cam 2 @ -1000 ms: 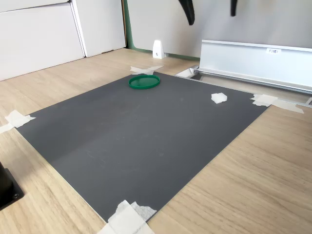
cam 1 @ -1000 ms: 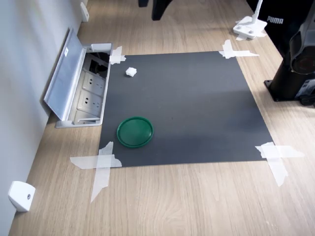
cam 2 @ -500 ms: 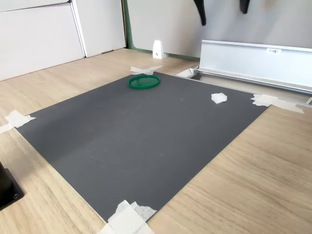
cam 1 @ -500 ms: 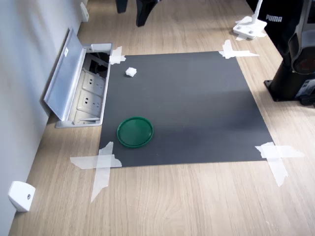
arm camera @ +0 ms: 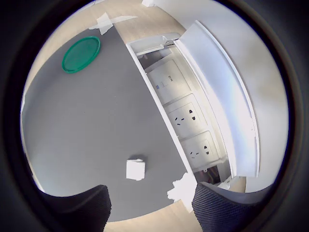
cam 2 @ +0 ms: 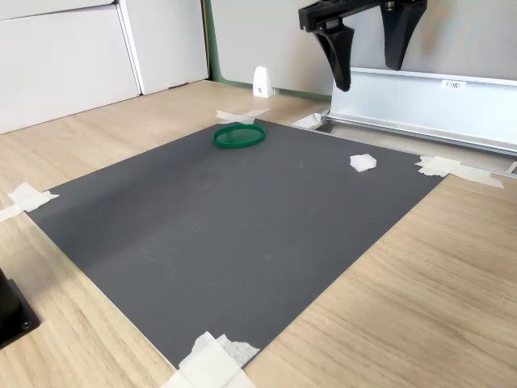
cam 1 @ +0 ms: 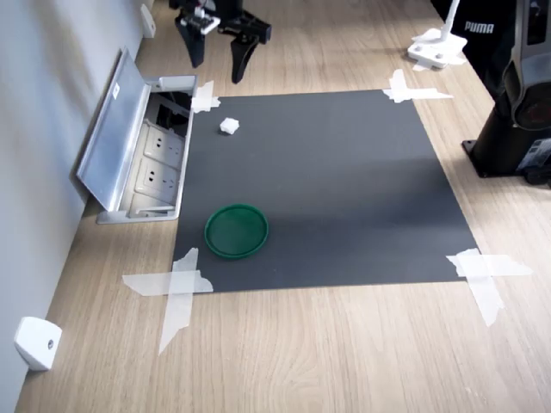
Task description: Grasp a white terminal and put it on the green lid.
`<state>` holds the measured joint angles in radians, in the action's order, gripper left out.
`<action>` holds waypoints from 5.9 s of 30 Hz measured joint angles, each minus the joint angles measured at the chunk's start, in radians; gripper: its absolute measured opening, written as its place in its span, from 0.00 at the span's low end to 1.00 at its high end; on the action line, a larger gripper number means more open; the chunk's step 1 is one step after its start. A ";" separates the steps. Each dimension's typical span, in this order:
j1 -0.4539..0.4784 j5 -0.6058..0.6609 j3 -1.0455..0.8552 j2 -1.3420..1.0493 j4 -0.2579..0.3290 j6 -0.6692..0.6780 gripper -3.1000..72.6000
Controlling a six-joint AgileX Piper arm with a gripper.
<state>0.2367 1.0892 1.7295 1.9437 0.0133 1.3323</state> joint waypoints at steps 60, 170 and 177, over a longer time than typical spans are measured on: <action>0.000 -0.112 -0.153 0.129 -0.019 -0.255 0.40; -0.205 -0.436 -0.524 -0.992 -0.121 -1.127 0.04; -0.190 -0.638 -0.843 -1.238 -0.021 -1.227 0.03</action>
<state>0.0465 0.4511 0.8866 0.7052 -0.0073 0.1052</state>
